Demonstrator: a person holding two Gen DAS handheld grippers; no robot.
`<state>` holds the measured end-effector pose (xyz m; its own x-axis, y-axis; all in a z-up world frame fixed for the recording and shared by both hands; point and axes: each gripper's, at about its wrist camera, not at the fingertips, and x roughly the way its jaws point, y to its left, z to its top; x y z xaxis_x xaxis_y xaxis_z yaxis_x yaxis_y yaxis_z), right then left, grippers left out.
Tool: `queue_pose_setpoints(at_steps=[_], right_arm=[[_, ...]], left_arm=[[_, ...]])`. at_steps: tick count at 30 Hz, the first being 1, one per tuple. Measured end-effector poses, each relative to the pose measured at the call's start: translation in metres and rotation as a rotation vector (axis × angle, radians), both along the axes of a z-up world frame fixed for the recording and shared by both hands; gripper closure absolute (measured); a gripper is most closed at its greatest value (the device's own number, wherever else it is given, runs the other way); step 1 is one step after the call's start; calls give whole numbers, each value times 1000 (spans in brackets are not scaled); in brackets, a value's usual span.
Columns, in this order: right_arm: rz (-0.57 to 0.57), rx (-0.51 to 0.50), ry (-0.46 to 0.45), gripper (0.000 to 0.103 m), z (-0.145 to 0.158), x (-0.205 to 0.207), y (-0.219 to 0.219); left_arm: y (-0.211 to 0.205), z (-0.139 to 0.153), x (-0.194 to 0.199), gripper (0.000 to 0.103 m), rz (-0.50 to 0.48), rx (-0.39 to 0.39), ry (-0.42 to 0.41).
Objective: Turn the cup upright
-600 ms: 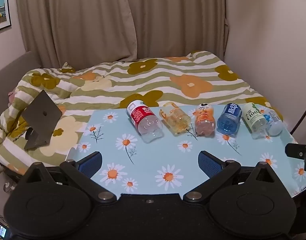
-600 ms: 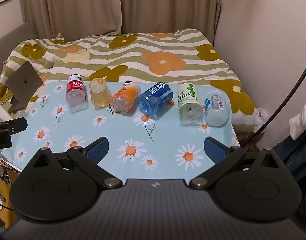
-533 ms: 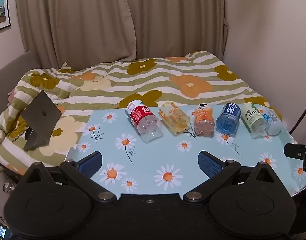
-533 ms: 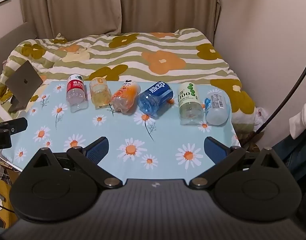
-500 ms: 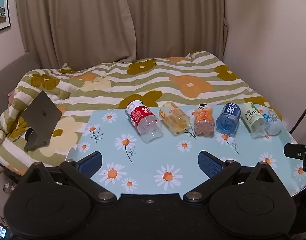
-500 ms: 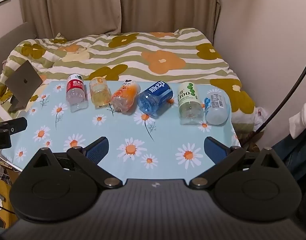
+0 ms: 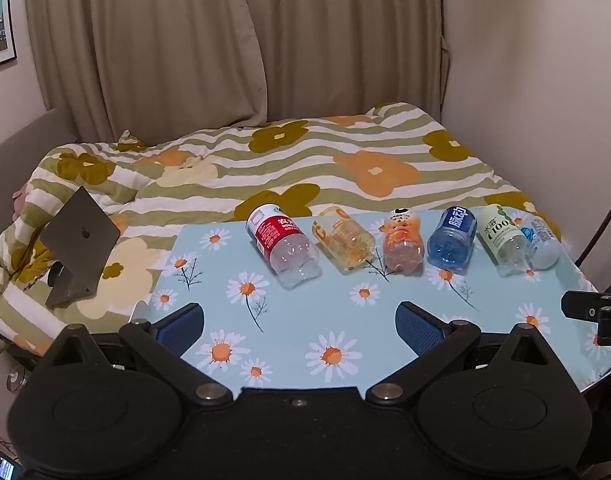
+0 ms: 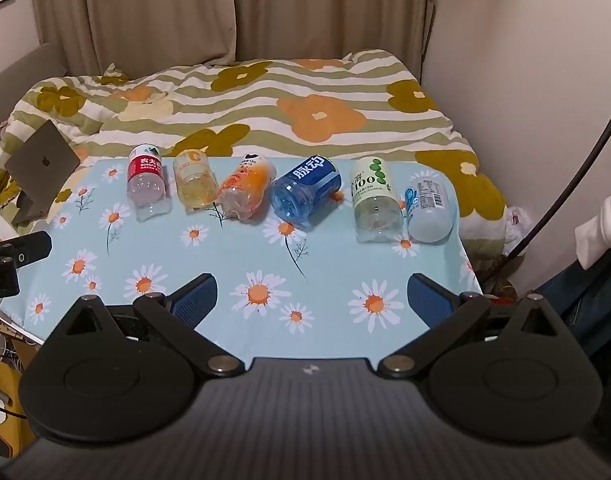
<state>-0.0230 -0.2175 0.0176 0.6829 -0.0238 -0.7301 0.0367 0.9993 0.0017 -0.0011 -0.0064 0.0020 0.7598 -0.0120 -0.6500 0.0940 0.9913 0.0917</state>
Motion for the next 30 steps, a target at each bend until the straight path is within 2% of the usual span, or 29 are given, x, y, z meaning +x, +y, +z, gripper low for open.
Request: queue_pose_setpoints(at_steps=[30], right_arm=[[-13,5,9,0,0,0,3]], left_arm=[[0,0,1,0,-5,-4,3]])
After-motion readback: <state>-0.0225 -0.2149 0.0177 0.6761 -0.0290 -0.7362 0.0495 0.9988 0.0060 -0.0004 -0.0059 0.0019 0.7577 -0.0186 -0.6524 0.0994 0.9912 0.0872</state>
